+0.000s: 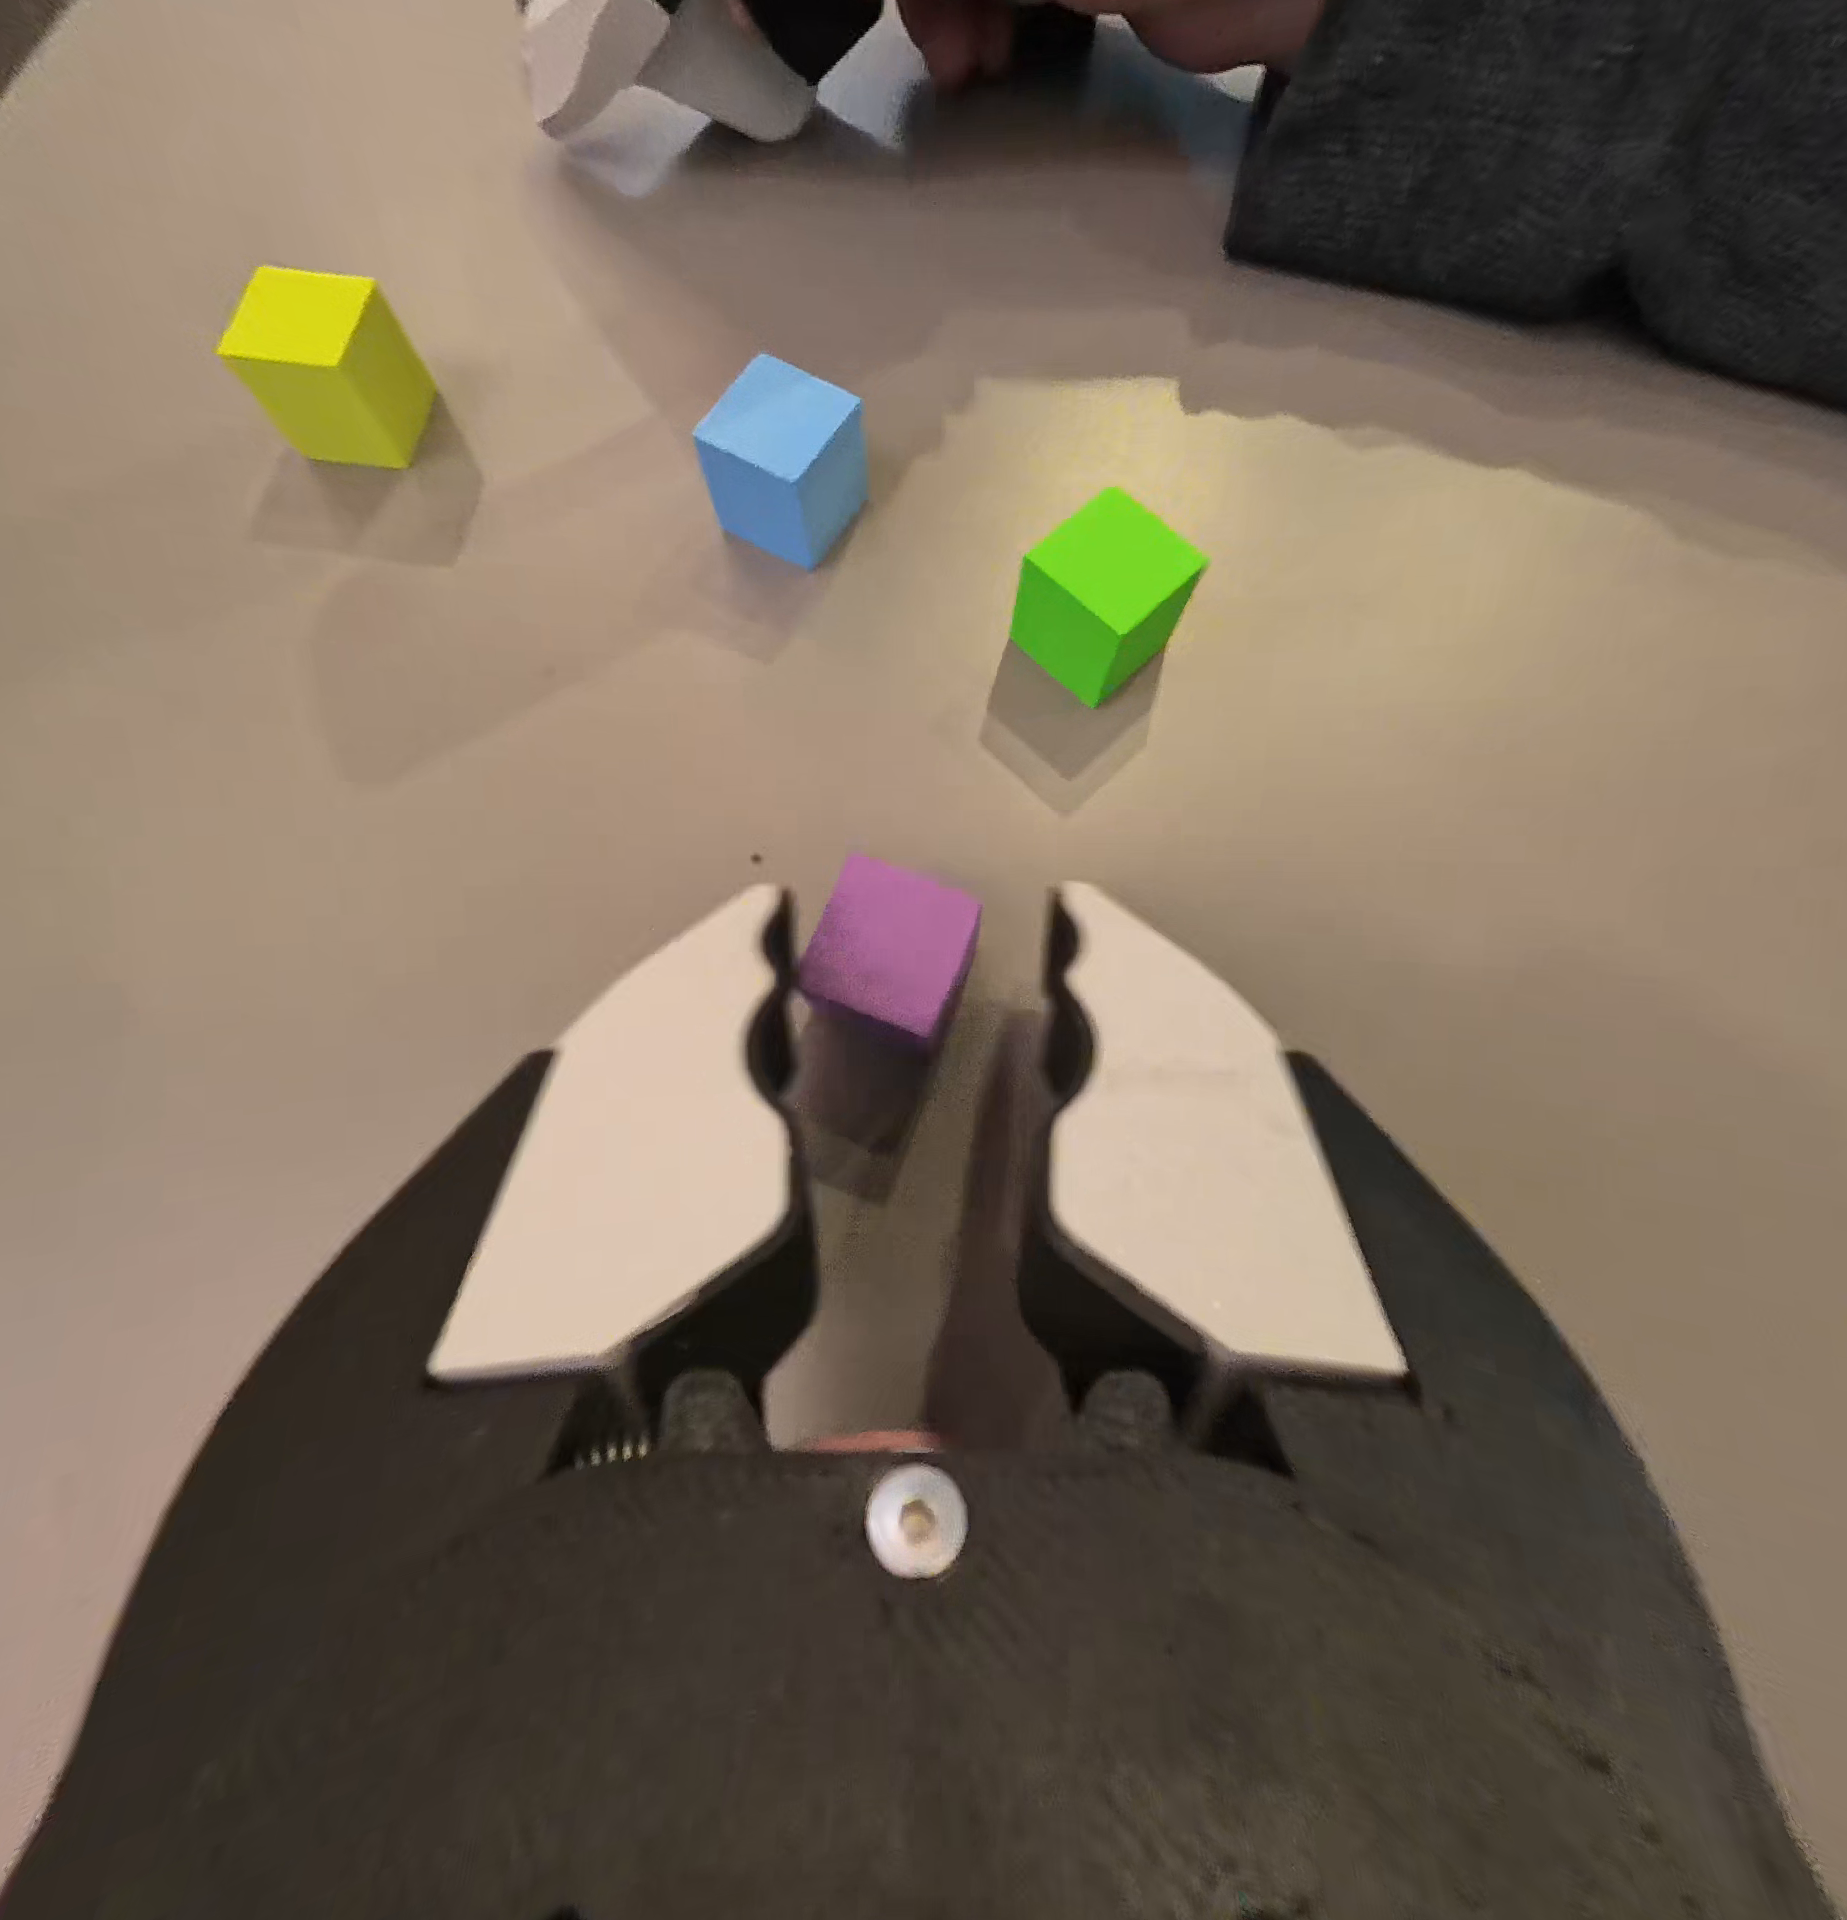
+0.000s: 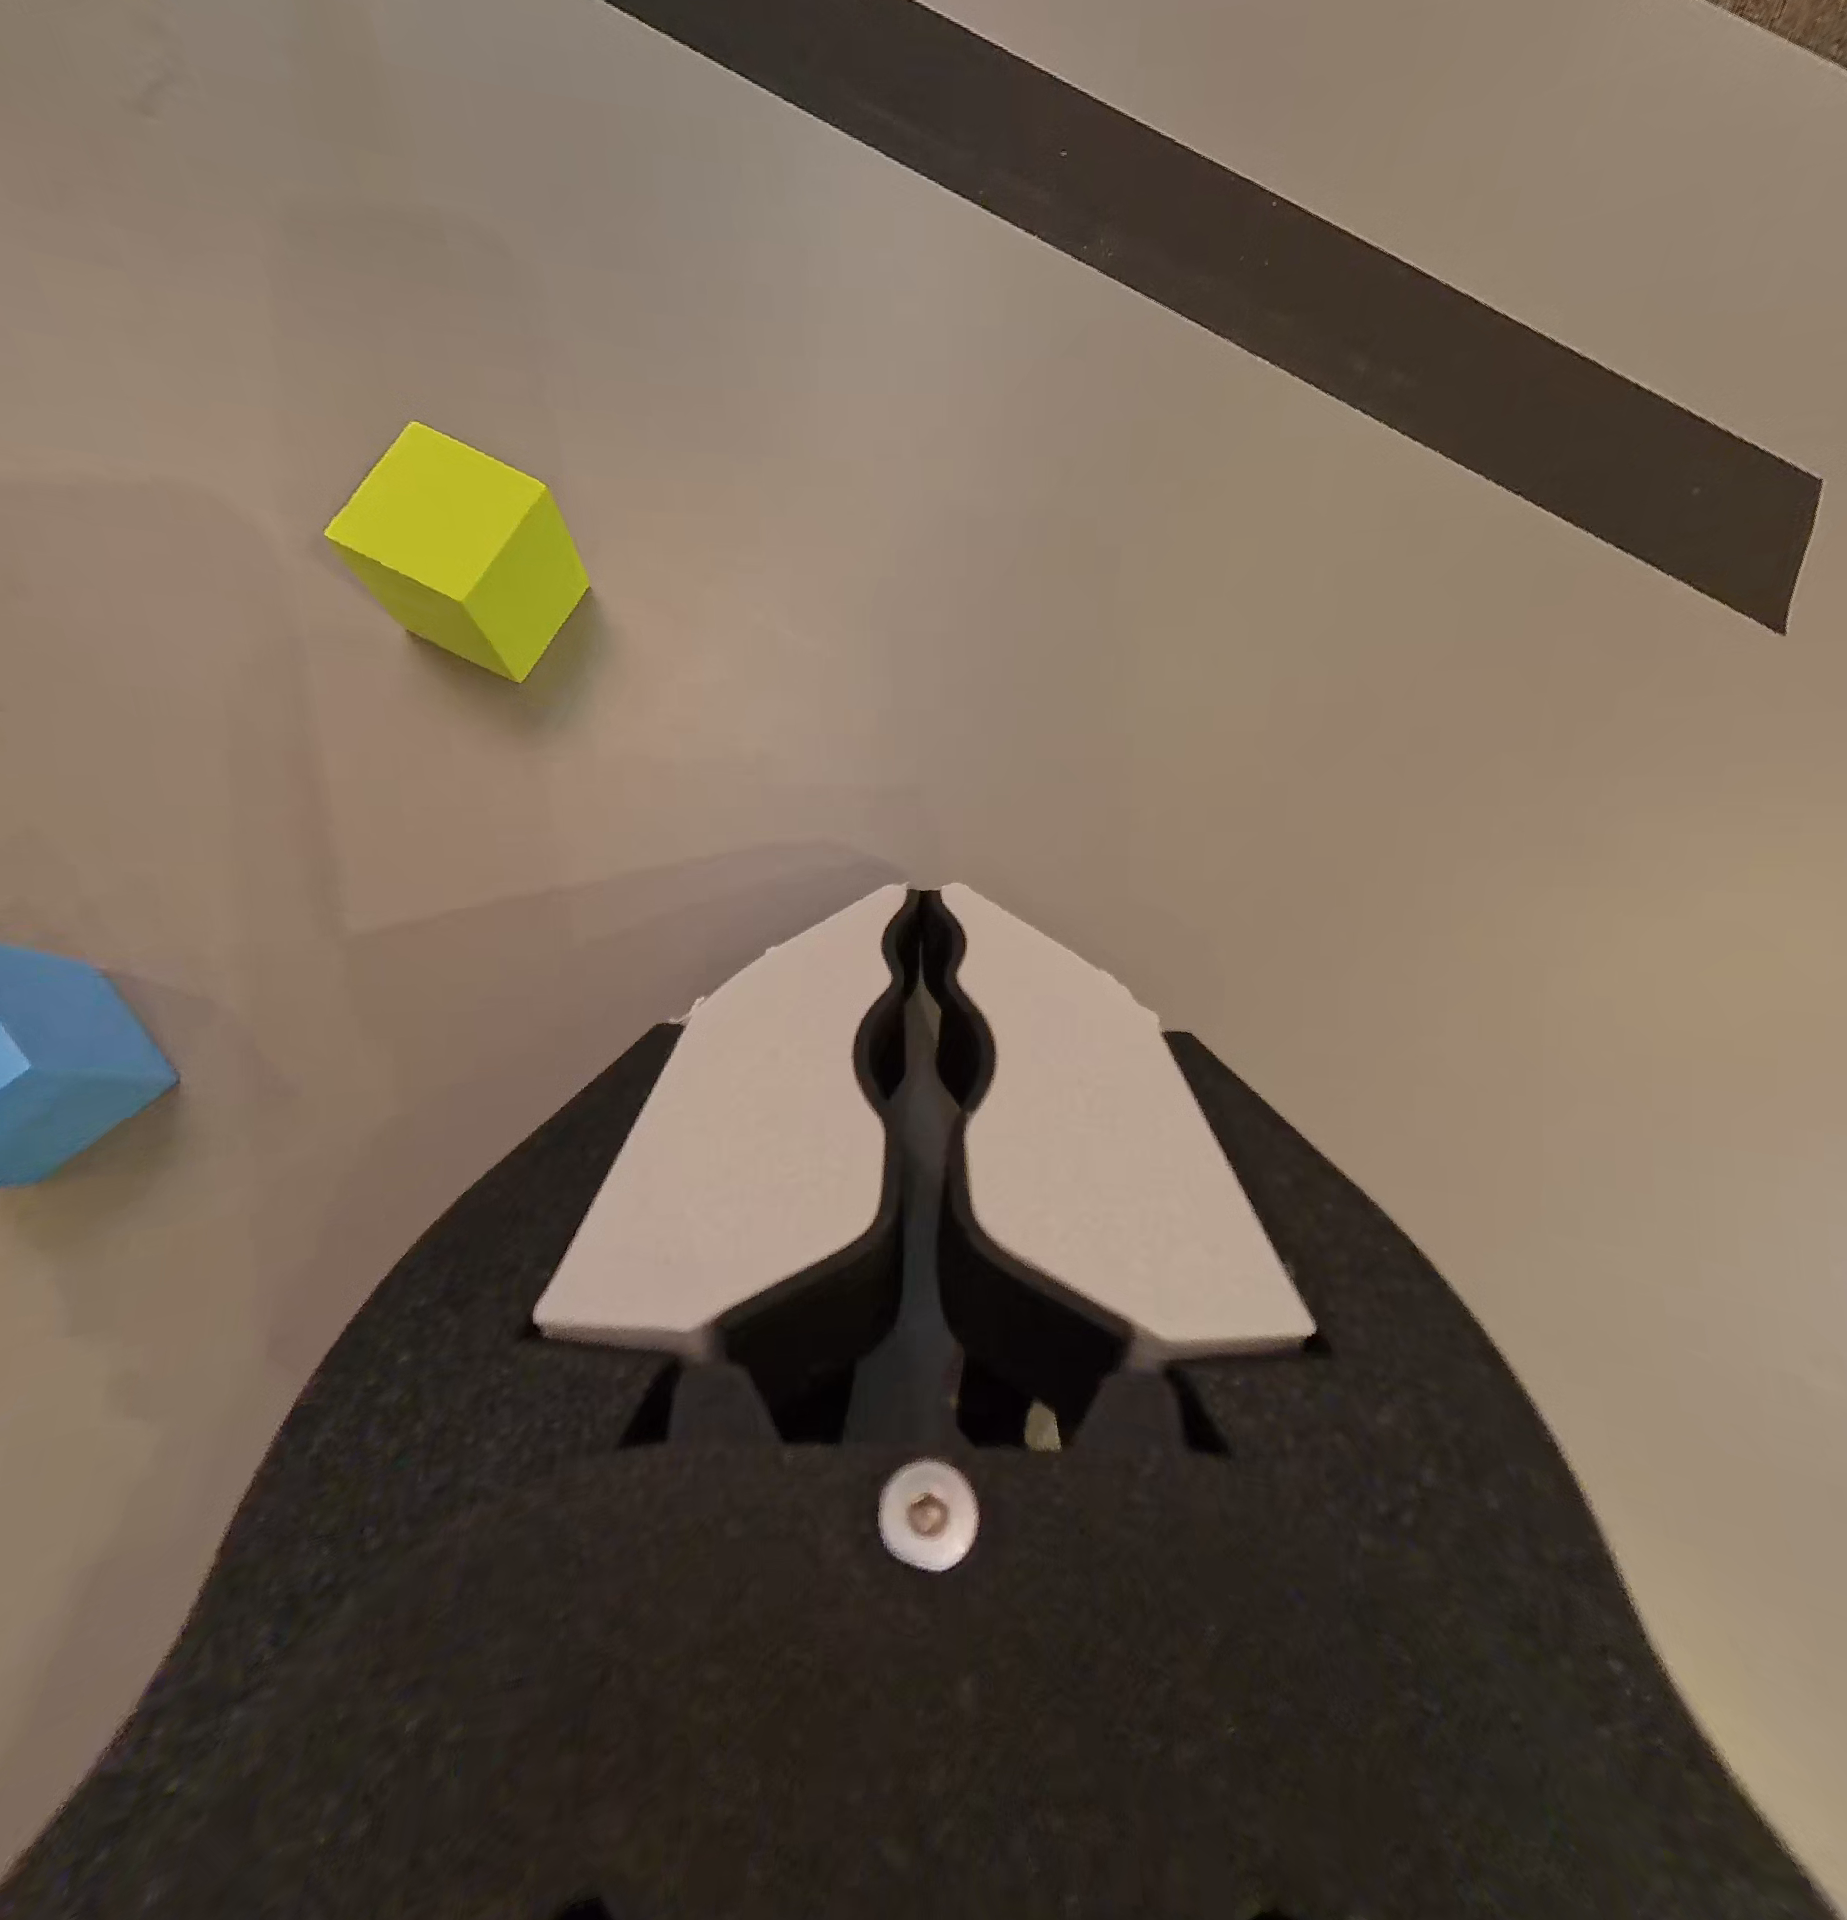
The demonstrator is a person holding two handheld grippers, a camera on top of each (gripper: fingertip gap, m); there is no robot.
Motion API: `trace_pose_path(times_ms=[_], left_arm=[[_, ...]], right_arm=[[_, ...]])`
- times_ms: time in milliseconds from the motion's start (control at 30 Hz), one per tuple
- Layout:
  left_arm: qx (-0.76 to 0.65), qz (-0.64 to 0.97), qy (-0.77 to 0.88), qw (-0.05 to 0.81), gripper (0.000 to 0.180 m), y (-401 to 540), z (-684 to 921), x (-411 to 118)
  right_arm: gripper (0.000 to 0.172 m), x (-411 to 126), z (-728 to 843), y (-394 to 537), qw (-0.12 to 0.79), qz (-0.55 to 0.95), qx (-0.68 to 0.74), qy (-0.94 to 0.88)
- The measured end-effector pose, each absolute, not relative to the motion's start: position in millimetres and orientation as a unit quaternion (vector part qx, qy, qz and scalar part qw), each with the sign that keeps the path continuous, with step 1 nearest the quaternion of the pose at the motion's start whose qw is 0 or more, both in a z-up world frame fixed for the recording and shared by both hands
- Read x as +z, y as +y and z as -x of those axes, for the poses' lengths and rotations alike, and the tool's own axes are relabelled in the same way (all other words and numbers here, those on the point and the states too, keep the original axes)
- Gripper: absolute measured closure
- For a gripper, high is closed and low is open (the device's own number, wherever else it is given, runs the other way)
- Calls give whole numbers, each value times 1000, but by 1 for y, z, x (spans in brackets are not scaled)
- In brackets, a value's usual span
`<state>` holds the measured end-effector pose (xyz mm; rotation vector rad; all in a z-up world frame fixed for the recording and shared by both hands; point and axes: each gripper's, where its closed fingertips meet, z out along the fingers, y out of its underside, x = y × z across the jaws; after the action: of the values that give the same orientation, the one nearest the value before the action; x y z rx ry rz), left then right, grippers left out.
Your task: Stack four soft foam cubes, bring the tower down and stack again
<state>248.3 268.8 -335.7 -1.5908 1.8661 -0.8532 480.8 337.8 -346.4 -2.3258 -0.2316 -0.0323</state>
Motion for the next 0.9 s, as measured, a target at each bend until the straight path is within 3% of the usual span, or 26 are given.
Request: trace_pose_path(times_ms=[33, 67, 633, 733, 900], left_arm=[[-311, 589, 696, 267, 148, 269, -250, -337], [-309, 590, 695, 270, 149, 271, -251, -337], [-289, 666, 622, 293, 149, 359, -122, -338], [-294, 662, 625, 290, 109, 357, -122, -338], [-322, 667, 602, 297, 99, 365, -109, -330]], right_arm=[[172, -346, -480, 338, 391, 916, -12, -92], [172, -346, -480, 338, 391, 916, -11, -93], [168, -347, -468, 339, 390, 915, 1, -105], [162, -333, -459, 336, 416, 904, 25, -95], [148, -278, -392, 303, 451, 863, 143, -180]])
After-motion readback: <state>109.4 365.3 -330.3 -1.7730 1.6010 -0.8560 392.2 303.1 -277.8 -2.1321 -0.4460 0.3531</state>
